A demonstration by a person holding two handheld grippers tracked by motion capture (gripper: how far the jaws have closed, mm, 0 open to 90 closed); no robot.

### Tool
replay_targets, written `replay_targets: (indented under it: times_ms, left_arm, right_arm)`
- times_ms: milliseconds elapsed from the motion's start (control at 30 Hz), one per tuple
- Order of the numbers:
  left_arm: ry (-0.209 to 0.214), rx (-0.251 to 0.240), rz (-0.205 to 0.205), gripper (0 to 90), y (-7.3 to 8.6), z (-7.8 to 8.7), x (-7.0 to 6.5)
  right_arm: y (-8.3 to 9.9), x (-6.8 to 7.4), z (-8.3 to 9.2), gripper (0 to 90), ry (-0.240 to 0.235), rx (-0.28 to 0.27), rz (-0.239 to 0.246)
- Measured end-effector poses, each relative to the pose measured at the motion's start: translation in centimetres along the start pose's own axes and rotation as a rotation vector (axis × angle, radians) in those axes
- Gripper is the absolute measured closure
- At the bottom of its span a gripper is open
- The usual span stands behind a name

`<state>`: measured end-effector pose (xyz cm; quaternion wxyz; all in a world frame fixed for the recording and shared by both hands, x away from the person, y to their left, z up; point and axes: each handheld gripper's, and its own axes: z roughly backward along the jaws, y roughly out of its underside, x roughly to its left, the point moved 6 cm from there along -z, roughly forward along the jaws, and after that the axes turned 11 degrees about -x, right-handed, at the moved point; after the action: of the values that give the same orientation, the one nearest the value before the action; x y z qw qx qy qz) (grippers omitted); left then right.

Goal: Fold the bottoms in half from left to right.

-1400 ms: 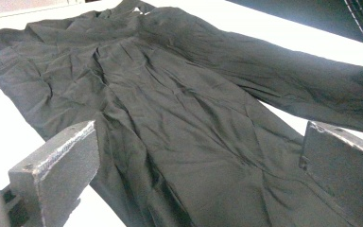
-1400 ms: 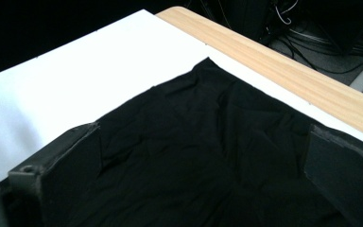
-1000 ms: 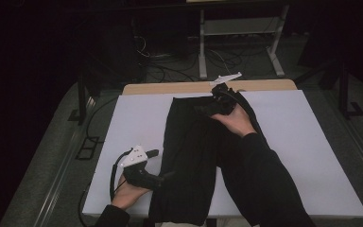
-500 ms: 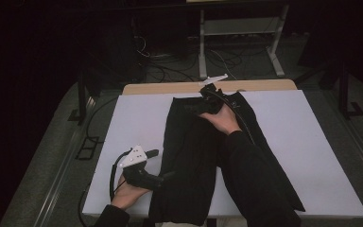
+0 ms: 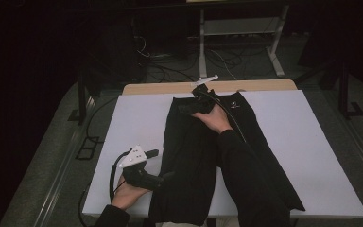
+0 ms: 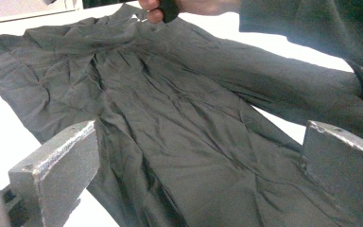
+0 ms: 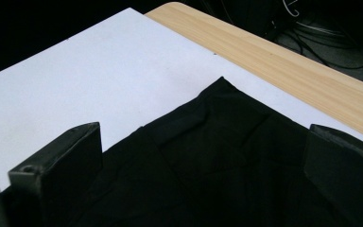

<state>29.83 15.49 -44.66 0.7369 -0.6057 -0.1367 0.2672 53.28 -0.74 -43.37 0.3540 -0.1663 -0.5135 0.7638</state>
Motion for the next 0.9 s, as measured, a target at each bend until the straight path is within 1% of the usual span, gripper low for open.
replay_targets:
  times_ms: [67,100,133,200,467,600,700,833,900]
  left_arm:
    - [0.001,-0.001,-0.002,0.0,0.0,0.0,0.0]
    - [0.001,0.000,-0.001,0.0,0.0,0.0,0.0]
    - [0.000,0.000,-0.002,0.0,0.0,0.0,0.0]
    - [-0.001,-0.001,-0.001,0.0,0.0,0.0,0.0]
    - [0.000,-0.002,-0.001,0.0,0.0,0.0,0.0]
    - [0.003,0.000,-0.002,0.0,0.0,0.0,0.0]
    - [0.003,-0.003,-0.001,0.0,0.0,0.0,0.0]
    - [0.002,-0.002,0.001,0.0,0.0,0.0,0.0]
    - [0.002,-0.002,0.001,0.0,0.0,0.0,0.1]
  right_arm:
    - [0.0,0.0,-0.4,0.0,0.001,-0.001,0.003]
    - [0.1,0.0,-0.8,0.0,0.002,-0.003,-0.006]
    - [0.1,0.0,-0.8,0.0,0.002,-0.003,-0.006]
    - [0.1,-0.1,-1.5,0.0,0.006,0.004,-0.013]
    - [-0.2,0.2,-3.0,0.0,0.008,0.015,0.006]
    - [-0.3,0.3,-3.9,0.0,0.005,0.038,0.015]
    - [-0.5,0.5,-4.6,0.0,0.001,0.032,0.020]
    - [-0.6,0.8,-5.5,0.0,-0.005,0.049,0.025]
    - [-0.9,1.2,-6.0,0.0,-0.019,0.045,0.027]
